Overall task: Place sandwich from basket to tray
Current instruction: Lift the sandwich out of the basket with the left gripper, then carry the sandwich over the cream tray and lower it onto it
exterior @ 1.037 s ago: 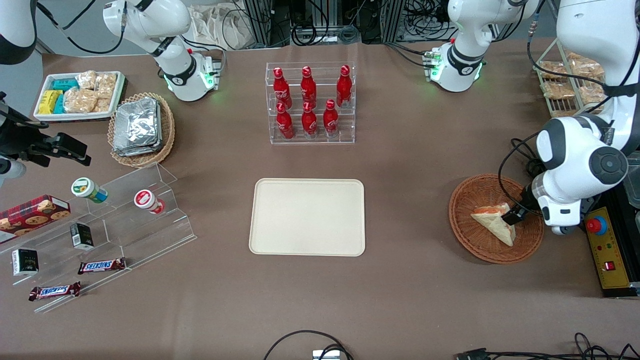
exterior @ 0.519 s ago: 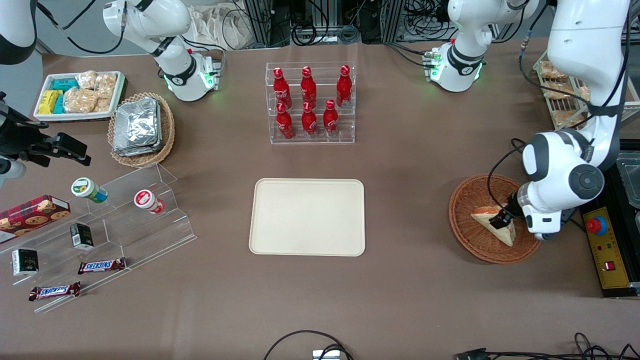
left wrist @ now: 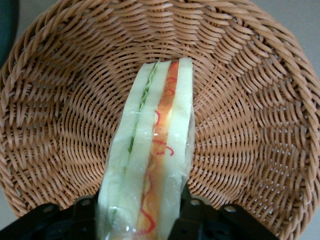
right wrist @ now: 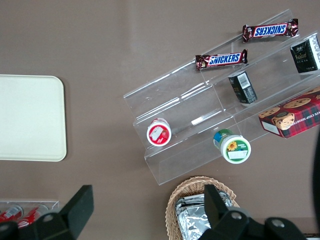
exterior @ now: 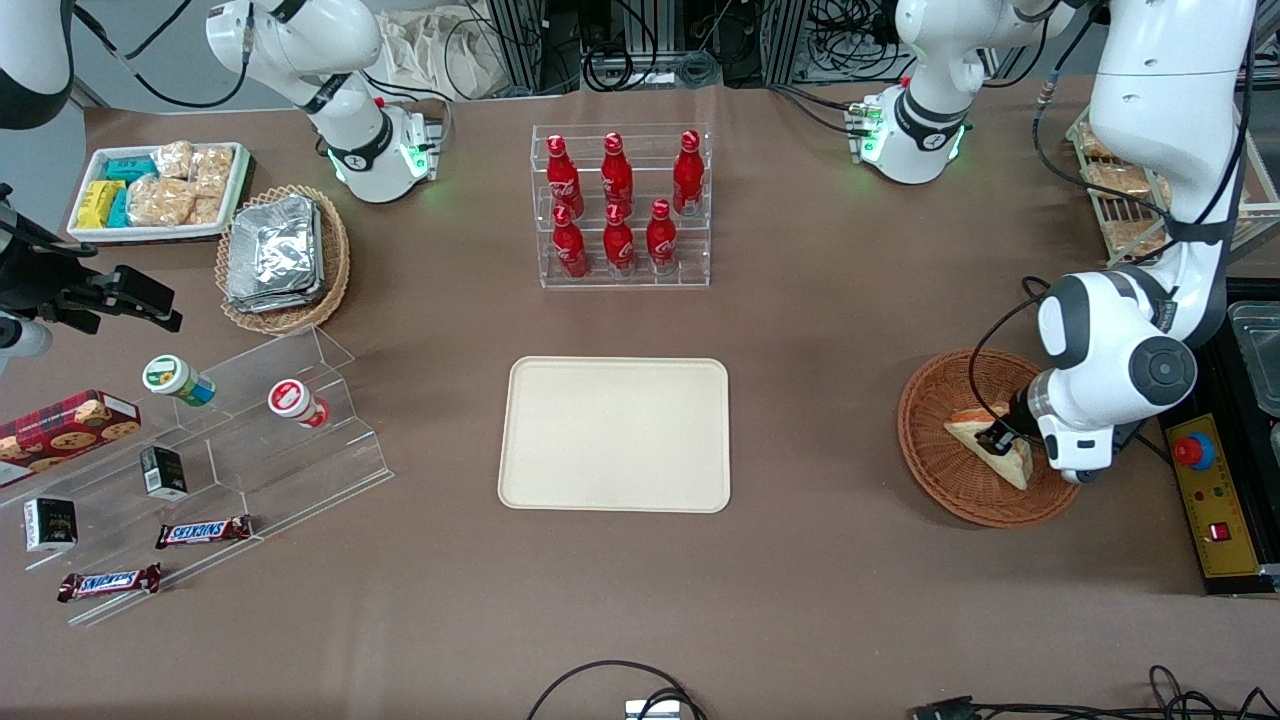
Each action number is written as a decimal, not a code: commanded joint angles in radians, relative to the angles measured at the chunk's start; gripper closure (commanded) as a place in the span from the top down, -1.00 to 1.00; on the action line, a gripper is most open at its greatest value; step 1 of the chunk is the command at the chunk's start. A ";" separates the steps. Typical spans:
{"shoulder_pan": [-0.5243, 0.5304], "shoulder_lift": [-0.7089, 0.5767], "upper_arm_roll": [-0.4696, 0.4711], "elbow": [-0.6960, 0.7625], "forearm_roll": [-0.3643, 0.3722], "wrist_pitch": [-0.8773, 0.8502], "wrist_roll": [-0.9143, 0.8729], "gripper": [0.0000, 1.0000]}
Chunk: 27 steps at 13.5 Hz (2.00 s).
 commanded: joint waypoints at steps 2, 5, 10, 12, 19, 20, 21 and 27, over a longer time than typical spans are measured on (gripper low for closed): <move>-0.005 -0.031 -0.001 0.045 -0.009 -0.042 -0.047 -1.00; -0.005 -0.054 -0.028 0.169 -0.004 -0.265 -0.021 -1.00; -0.006 -0.043 -0.213 0.427 0.000 -0.537 -0.013 -1.00; -0.026 -0.014 -0.345 0.448 0.035 -0.524 -0.013 -1.00; -0.310 0.326 -0.378 0.692 0.109 -0.455 -0.022 -1.00; -0.324 0.353 -0.378 0.697 0.141 -0.394 -0.032 -1.00; -0.334 0.369 -0.378 0.689 0.151 -0.332 -0.038 -1.00; -0.356 0.429 -0.378 0.688 0.151 -0.277 -0.045 -0.91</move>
